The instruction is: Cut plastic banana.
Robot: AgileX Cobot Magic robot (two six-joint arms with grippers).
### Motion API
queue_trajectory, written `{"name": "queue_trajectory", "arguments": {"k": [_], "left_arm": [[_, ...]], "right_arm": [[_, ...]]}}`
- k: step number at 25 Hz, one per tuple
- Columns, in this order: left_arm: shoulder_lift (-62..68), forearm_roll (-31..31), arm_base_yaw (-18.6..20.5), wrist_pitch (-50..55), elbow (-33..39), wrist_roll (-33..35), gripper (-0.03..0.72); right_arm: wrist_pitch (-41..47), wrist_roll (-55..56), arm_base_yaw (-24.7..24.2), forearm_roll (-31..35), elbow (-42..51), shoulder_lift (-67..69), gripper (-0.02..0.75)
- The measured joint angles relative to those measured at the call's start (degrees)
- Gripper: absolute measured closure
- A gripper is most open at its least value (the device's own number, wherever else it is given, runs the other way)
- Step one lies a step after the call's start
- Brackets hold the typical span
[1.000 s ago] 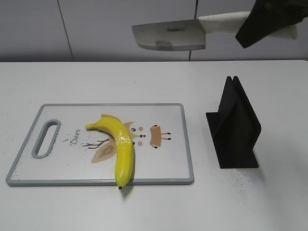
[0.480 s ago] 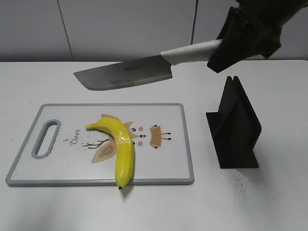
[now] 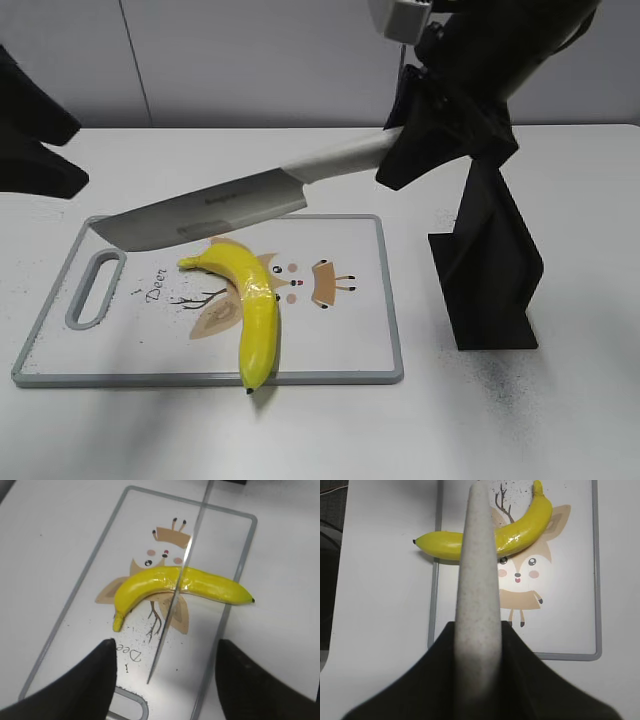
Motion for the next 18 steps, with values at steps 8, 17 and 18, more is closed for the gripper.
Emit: {"name": "queue_trajectory", "arguments": {"k": [8, 17, 18], "left_arm": [[8.91, 2.33, -0.53, 0.05, -0.23, 2.94, 0.103], [10.68, 1.69, -0.57, -1.44, -0.23, 3.11, 0.266], [10.68, 1.56, -0.57, -1.50, -0.23, 3.11, 0.323]], "right_arm": [[-1.11, -0.38, 0.04, 1.85, 0.00, 0.52, 0.571], [-1.29, -0.47, 0.04, 3.80, 0.00, 0.54, 0.571], [-1.29, -0.45, 0.04, 3.80, 0.00, 0.54, 0.571]]}}
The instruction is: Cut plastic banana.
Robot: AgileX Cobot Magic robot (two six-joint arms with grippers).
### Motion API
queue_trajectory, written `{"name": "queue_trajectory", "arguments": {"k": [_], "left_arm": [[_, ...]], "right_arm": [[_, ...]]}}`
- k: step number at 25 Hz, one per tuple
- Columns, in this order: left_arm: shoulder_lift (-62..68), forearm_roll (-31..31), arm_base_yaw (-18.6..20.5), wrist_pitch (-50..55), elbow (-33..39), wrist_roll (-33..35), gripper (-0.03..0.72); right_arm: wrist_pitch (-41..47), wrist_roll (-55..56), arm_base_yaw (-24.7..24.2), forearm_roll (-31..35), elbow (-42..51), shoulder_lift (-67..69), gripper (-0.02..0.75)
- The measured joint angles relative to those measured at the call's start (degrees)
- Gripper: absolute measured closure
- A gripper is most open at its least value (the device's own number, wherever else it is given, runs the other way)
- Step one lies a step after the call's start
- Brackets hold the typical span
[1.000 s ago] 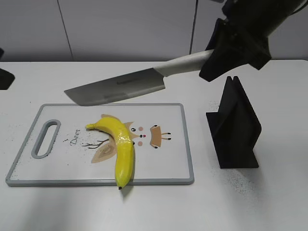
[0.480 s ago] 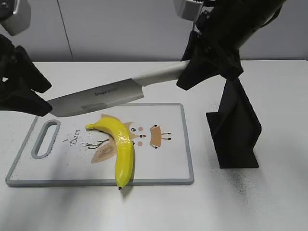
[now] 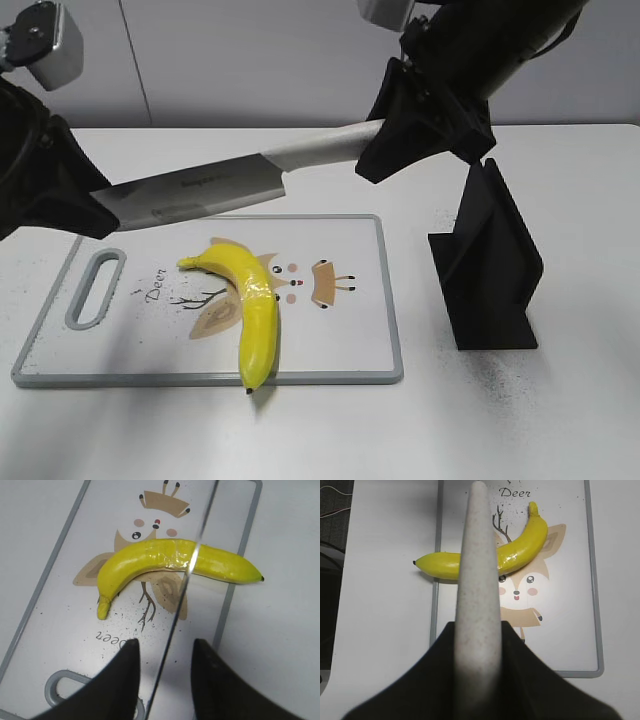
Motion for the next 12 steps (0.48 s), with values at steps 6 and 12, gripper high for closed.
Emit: {"name": "queue_trajectory", "arguments": {"k": [6, 12], "left_arm": [[0.00, 0.98, -1.08, -0.65, 0.00, 0.47, 0.653], [0.12, 5.12, -5.62, -5.19, 0.00, 0.61, 0.684]], "right_arm": [[-0.06, -0.54, 0.00, 0.04, -0.02, 0.00, 0.571], [-0.74, -0.33, -0.06, -4.25, -0.07, 0.00, 0.571]]}}
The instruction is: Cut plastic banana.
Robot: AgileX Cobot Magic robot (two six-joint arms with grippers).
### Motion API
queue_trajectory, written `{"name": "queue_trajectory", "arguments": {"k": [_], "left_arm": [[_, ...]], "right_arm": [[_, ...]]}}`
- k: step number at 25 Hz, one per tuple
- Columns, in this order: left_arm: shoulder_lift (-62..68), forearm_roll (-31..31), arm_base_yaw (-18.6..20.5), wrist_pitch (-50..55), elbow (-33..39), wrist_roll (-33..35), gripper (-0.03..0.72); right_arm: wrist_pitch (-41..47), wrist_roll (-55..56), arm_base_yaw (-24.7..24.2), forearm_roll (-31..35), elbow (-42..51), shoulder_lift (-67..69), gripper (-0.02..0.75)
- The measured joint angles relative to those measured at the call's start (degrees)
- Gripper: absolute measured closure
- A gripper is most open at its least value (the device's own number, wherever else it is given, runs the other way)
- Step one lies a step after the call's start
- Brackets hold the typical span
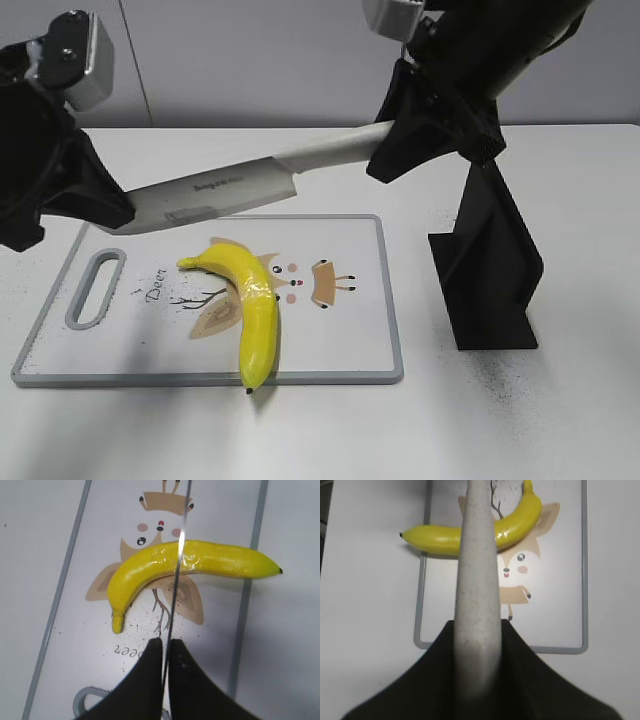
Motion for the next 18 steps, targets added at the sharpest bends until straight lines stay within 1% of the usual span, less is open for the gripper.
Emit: {"name": "queue_trajectory", "arguments": {"k": [2, 5, 13, 18], "left_arm": [[0.18, 0.17, -1.15, -1.24, 0.00, -0.57, 0.688], [0.56, 0.05, -1.64, -2.16, 0.00, -1.05, 0.688], [5.96, -0.02, -1.71, -2.18, -0.02, -1.49, 0.688], [11.14, -0.06, -1.71, -7.31, -0.14, -1.49, 0.688]], "right_arm": [[-0.07, 1.34, 0.06, -3.78, -0.07, 0.27, 0.571], [-0.08, 2.67, 0.06, -7.28, -0.07, 2.13, 0.571], [-0.49, 3.86, 0.34, -8.74, -0.07, 7.48, 0.571], [-5.36, 3.75, 0.45, -9.67, -0.07, 11.24, 0.570]]}}
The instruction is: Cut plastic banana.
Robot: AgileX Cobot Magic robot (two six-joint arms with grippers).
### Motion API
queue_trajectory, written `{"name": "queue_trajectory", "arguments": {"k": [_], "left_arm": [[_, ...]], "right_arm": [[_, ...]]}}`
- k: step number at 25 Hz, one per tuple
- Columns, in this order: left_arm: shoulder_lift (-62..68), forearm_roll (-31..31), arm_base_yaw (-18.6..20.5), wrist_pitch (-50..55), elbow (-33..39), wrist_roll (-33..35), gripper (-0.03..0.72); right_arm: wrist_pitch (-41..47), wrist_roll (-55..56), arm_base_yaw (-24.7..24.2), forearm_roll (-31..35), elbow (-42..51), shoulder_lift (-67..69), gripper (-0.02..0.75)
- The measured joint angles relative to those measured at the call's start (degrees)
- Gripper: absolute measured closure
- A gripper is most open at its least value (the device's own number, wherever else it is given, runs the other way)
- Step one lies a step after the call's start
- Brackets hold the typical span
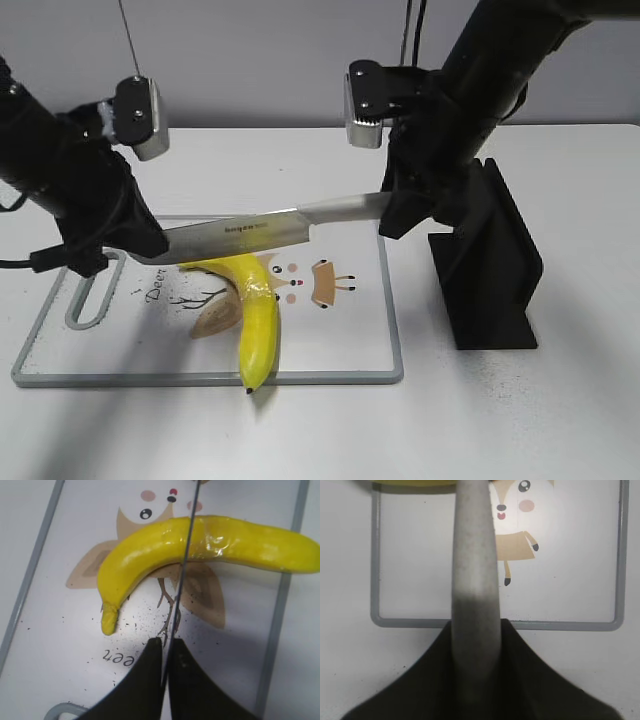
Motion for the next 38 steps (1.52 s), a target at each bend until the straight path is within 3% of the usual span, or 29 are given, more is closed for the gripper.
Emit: {"name": "queue_trajectory", "arguments": {"k": [10, 21, 38], "left_arm": [[11.70, -2.96, 0.24, -2.19, -1.34, 0.44, 0.684], [12.87, -3.29, 0.24, -2.71, -1.34, 0.16, 0.688], [-2.78, -1.59, 0.01, 2.54, -0.78, 0.63, 0.694]], "right_arm": [[-3.99, -0.58, -0.21, -1.07, -0.59, 11.32, 0.556], [-4.73, -0.64, -0.28, -1.35, -1.17, 12.38, 0.553], [-0.05, -0.35, 0.02, -2.85, -1.73, -1.32, 0.558]]}}
